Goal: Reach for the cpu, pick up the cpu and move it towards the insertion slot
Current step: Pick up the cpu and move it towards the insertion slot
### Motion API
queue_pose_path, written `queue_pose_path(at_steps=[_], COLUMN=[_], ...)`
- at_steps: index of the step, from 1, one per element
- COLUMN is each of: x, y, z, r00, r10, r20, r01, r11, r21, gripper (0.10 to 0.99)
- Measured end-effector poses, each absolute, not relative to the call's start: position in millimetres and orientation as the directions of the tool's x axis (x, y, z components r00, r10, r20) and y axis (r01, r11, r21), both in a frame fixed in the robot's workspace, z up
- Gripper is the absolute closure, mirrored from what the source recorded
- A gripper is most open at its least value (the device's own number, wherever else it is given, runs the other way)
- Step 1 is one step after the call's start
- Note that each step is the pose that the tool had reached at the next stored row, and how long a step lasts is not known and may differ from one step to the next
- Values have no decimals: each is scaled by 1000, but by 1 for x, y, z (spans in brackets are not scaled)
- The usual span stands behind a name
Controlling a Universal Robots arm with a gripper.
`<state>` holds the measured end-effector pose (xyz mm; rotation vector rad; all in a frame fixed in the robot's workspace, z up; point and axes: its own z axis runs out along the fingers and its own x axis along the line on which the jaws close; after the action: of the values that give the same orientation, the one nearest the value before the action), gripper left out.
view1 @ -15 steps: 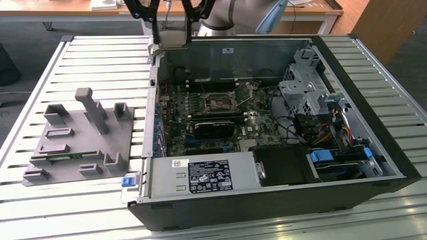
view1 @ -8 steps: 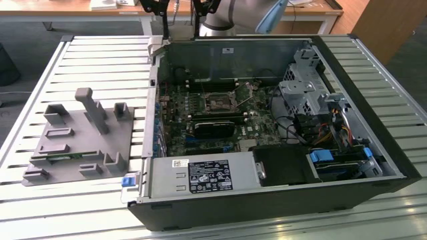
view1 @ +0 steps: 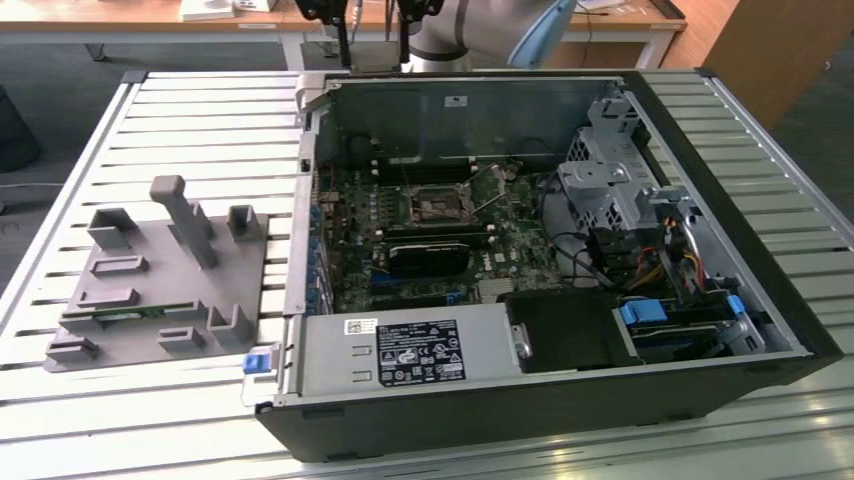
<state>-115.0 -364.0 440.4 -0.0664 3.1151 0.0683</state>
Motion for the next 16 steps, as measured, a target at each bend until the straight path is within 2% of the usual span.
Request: queue_pose_path(at_steps=[16], x=[-50], y=[-342], z=[422], r00=[-999], r10=[-42], r20=[-26], r01=[-43], r11=[998], r21=[43], gripper=[545])
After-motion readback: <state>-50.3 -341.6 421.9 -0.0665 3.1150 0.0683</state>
